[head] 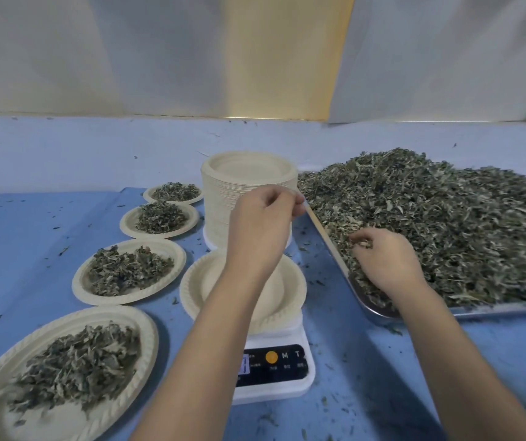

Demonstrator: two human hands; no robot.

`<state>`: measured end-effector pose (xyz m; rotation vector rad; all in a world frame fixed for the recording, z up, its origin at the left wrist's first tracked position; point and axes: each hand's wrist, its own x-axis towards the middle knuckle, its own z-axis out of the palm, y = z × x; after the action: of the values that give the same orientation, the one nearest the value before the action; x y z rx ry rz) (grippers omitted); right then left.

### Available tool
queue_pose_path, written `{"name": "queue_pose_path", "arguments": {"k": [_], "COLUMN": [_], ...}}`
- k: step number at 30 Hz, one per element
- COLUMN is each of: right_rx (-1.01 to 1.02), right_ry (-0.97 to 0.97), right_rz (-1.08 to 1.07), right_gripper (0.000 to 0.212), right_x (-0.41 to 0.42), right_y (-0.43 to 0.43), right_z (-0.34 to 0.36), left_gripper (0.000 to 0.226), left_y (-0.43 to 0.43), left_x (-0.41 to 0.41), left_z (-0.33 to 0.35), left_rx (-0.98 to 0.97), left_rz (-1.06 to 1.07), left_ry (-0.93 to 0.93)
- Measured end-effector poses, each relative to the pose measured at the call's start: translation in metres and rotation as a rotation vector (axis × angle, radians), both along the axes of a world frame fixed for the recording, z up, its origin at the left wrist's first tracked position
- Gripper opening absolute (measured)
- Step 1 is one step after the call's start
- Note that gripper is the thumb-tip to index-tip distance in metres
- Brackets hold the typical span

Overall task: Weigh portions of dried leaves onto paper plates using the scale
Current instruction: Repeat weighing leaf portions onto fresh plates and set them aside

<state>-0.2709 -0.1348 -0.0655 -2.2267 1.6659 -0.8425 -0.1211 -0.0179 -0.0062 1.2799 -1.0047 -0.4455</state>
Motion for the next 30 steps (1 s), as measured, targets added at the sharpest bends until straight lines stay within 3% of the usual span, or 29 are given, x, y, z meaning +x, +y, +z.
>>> {"name": "queue_pose_path", "arguments": {"k": [2,4,12,18,21,25,30], "right_rx": [0.132,0.279,0.371,0.571,0.578,0.521,0.282], "right_ry": [0.217,0.261,-0.026,0.529,0.614,0.470,0.236], "right_rz": [-0.002,0.017,0.172,0.229,0.230,0.197,0.144], "right_gripper": [0.038,0.046,0.043,0.080,0.080,0.076,0.072], "right_x": [-0.005,-0.009,-0.029,-0.039,-0.035,-0.028,-0.021], "right_y": [-0.006,-0.008,-0.006,0.011,0.013,0.007,0.003], "right_z": [-0.003,-0.001,0.011,0.031,0.029,0.019,0.007], "left_gripper": [0.028,0.028,0.029,0.030,0.029,0.027,0.026], "left_y": [-0.005,-0.009,-0.016,-0.014,-0.015,-0.015,-0.016], "left_x": [-0.010,-0.018,-0.036,-0.034,-0.037,-0.042,-0.042], "left_z": [-0.002,-0.004,-0.012,-0.012,-0.013,-0.015,-0.017], "left_rx": [0.010,0.022,0.063,0.064,0.071,0.085,0.098], "left_rz": [-0.028,-0.052,-0.108,-0.130,-0.137,-0.148,-0.146], "left_ry": [0.027,0.035,0.019,0.094,0.102,0.064,0.056]}}
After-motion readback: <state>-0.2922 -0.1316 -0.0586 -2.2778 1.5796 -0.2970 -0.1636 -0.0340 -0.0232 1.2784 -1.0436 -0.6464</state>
